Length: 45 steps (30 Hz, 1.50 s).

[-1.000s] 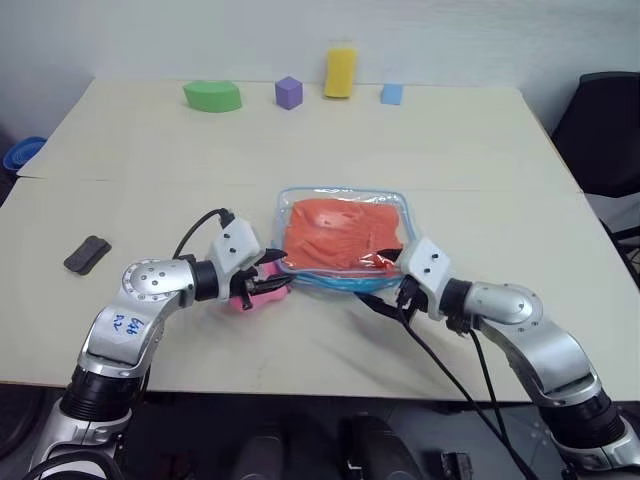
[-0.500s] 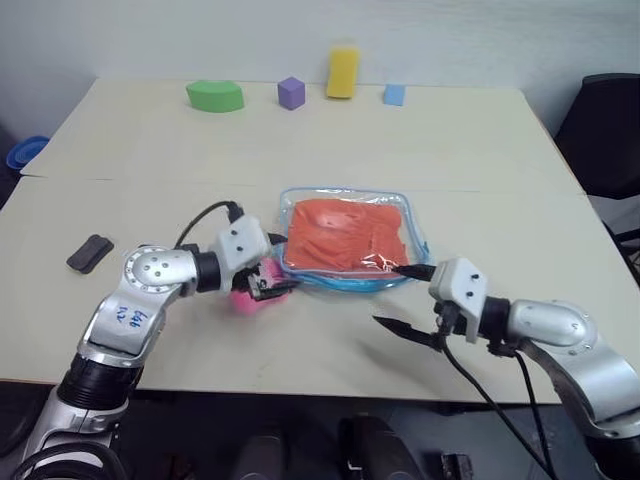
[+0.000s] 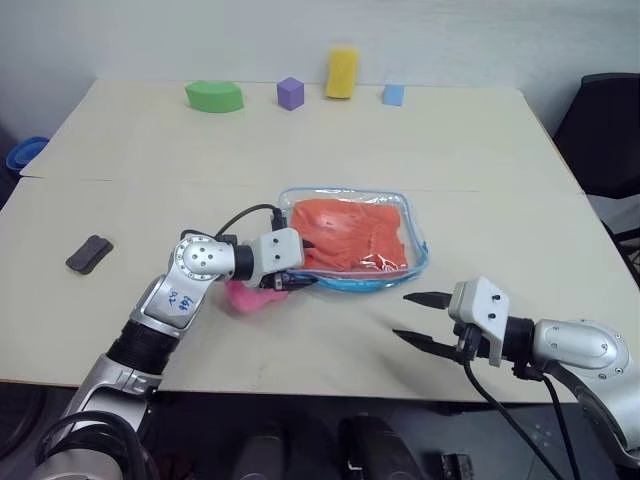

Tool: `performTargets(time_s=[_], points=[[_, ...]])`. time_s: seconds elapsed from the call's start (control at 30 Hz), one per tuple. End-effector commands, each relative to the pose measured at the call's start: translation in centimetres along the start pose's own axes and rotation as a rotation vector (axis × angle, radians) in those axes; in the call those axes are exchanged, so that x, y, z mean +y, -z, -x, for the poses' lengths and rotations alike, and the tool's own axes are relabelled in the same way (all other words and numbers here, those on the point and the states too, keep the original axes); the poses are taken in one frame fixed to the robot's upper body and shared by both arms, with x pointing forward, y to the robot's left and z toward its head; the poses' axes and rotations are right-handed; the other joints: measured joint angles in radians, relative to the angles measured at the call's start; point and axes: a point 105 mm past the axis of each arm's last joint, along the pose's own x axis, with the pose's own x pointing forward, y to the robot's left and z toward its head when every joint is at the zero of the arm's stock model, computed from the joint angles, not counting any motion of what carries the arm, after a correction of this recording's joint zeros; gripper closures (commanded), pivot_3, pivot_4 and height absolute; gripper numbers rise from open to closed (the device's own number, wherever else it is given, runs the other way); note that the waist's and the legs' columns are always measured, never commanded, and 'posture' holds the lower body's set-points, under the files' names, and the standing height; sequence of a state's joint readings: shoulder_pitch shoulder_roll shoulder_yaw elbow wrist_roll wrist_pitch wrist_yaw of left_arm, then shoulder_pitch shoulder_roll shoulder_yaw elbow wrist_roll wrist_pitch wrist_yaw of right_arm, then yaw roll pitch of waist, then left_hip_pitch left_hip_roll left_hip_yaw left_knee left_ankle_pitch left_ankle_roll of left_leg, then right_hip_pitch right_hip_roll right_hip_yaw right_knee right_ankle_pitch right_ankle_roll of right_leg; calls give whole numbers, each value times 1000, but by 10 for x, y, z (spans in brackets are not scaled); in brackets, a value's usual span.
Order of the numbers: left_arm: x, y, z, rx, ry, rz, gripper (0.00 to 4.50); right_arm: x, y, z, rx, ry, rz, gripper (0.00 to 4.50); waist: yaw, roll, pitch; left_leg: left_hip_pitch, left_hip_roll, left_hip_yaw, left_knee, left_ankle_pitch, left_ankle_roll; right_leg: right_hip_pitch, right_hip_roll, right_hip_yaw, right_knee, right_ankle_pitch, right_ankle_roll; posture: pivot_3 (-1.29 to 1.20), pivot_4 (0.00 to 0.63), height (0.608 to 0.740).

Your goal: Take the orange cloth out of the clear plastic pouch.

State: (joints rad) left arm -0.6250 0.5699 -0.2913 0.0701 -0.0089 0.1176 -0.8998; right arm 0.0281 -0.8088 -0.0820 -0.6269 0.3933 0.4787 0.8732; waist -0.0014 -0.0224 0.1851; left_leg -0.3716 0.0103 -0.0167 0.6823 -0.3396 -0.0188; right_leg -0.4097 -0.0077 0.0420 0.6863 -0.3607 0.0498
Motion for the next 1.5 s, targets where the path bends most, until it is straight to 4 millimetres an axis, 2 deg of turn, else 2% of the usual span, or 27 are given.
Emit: performTargets(time_s=[0.03, 0.23, 0.4, 0.5, 0.6, 0.73, 0.87, 1.1, 1.4, 1.5], points=[[8, -15, 4, -60, -12, -15, 2271, 3, -11, -2, -29, 1, 65, 1616, 0, 0, 0, 0, 0, 0, 0, 0, 0, 0, 0, 0, 0, 0, 0, 0, 150, 740], [14, -28, 8, -153, -49, 173, 4027, -3, -9, -17, -26, -10, 110, 1616, -1, 0, 0, 0, 0, 0, 0, 0, 0, 0, 0, 0, 1, 0, 0, 0, 150, 740], [17, -36, 10, -183, -78, 241, 4027, -17, -12, -40, -51, -3, 139, 1616, -4, 0, 0, 0, 0, 0, 1, 0, -1, 0, 0, 0, 1, 0, 0, 0, 150, 740], [12, -35, 9, -174, -82, 235, 4066, -25, -17, -55, -69, 4, 148, 1030, -2, 0, 0, 0, 0, 0, 1, 2, -4, -1, 0, 0, 1, 0, 0, 0, 150, 740], [8, -34, 8, -163, -87, 222, 4066, -35, -21, -70, -74, 23, 157, 93, -3, 0, 0, 0, 0, 0, 1, 2, -4, -1, 0, 0, 1, 0, 0, 0, 150, 740], [3, -35, 7, -159, -88, 213, 4066, -46, -24, -83, -79, 45, 151, 36, -3, 0, 0, 0, 0, 0, 1, 3, -5, -2, 0, 0, 2, 0, 0, 0, 150, 740], [-3, -31, 7, -139, -86, 190, 4066, -48, -30, -87, -111, 32, 104, 36, -3, 0, 0, -1, 0, 0, 1, 3, -5, -2, 0, 0, 2, 0, 0, 0, 150, 740], [-3, -27, 7, -119, -91, 160, 4066, -54, -30, -87, -96, 42, 118, 2308, -4, 0, 0, -1, 0, 0, 1, 2, -4, -2, 0, 0, 2, 0, 0, 0, 150, 740], [7, -41, 8, -166, -102, 165, 4066, -60, -22, -104, -24, 89, 355, 2308, -3, 0, 0, -1, 0, 0, 1, 2, -4, -2, 0, 0, 2, 0, 0, 0, 150, 740], [12, -45, 9, -184, -114, 181, 4066, -65, -20, -108, -4, 113, 439, 1713, -5, 0, 0, -1, 0, 0, 1, 3, -5, -2, 0, 0, 2, 0, 0, 0, 150, 740]])
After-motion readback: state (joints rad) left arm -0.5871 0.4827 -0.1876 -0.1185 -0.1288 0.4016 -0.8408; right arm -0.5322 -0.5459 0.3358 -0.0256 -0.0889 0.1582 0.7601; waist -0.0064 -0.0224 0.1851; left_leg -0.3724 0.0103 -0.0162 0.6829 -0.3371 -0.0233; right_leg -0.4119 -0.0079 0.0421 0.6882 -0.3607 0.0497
